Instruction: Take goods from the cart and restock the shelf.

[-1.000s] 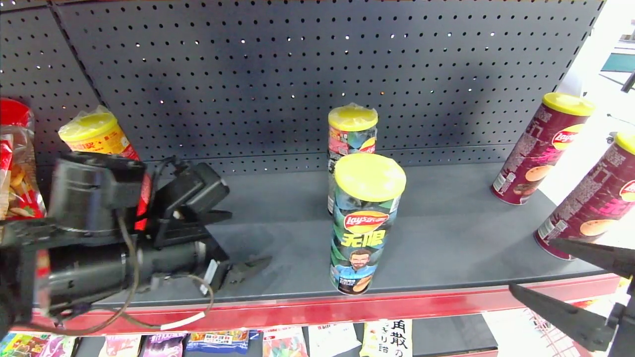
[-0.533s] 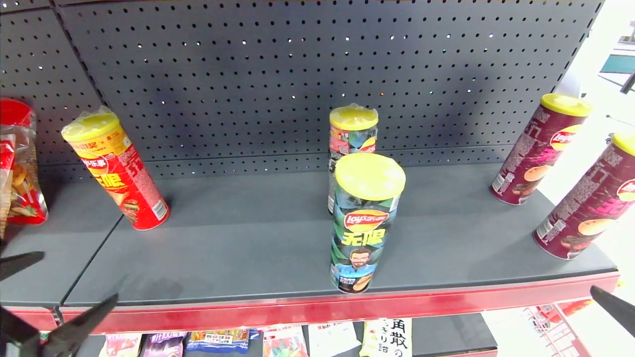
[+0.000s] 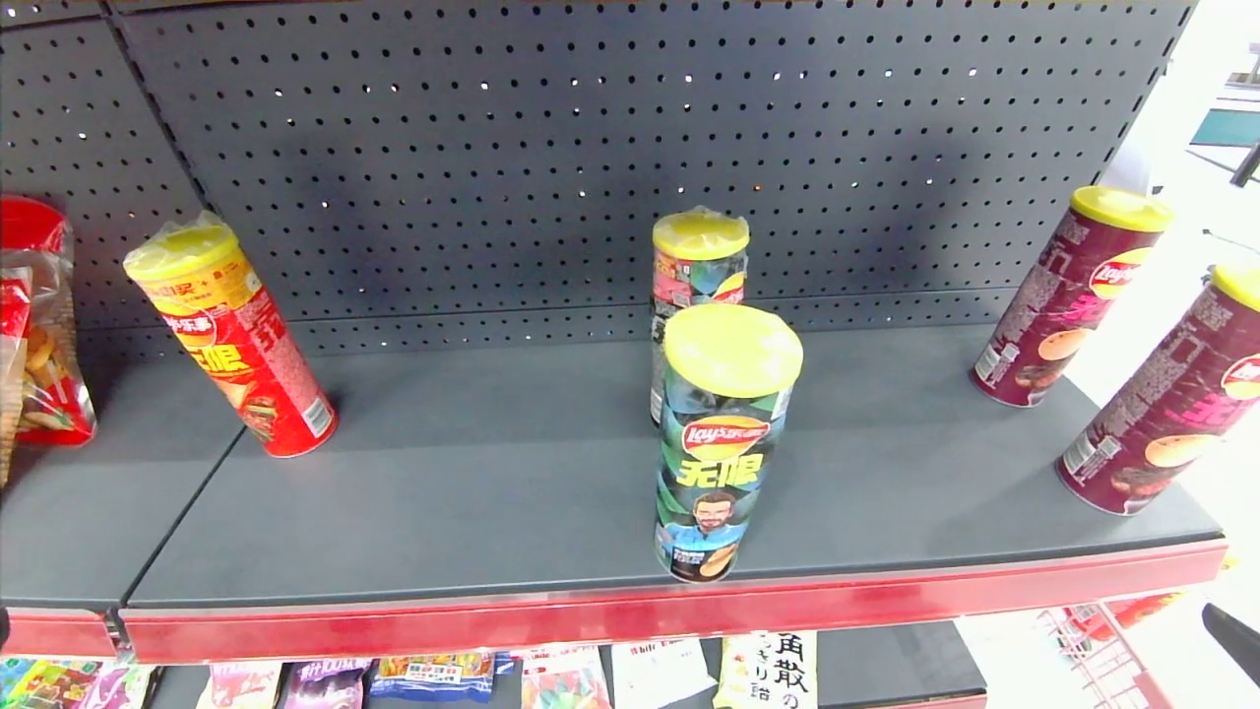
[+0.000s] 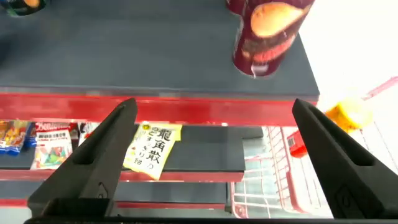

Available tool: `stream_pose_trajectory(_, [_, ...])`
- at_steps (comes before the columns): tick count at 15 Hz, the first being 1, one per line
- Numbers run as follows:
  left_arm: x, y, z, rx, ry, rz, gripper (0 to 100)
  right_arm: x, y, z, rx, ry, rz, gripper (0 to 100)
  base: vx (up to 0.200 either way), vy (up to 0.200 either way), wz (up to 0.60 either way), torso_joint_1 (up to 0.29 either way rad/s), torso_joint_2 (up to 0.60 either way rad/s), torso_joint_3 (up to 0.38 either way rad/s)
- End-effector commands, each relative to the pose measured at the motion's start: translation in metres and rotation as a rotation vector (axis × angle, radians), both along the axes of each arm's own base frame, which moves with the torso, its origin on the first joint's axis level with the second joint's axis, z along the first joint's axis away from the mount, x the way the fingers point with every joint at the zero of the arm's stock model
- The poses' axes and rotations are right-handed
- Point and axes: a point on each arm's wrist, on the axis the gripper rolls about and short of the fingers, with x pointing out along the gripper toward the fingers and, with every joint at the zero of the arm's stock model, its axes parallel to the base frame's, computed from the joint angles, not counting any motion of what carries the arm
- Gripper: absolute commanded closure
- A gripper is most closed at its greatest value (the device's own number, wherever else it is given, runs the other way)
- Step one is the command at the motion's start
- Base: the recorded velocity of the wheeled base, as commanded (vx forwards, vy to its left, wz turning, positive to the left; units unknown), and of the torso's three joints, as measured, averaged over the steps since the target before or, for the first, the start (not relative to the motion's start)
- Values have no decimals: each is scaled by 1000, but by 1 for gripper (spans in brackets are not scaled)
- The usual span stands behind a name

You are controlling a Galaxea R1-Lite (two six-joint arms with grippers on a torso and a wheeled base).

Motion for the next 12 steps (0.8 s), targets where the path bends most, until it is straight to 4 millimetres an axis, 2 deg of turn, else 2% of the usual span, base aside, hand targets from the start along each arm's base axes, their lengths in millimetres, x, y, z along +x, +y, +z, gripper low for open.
stream_pose_trajectory(1, [-11, 2, -6, -10, -42, -2, 0, -7, 0, -11, -1, -4, -3, 0, -200, 0, 0, 2, 12, -2])
stream_pose_trajectory(7, [-11, 2, -9, 12, -29, -6, 0, -8, 0, -8, -2, -23, -4, 0, -200, 0, 0, 1, -1, 2])
stream_pose_trajectory(10, [-14, 3, -16, 48, -26, -12, 0, -8, 0, -7, -7, -26, 0, 0, 0, 0, 0, 0, 0, 0])
stream_pose_trajectory(12, [-16, 3, -21, 47, -32, -10, 0, -8, 0, -7, -32, -28, 8, 0, 0, -200, 0, 3, -2, 0])
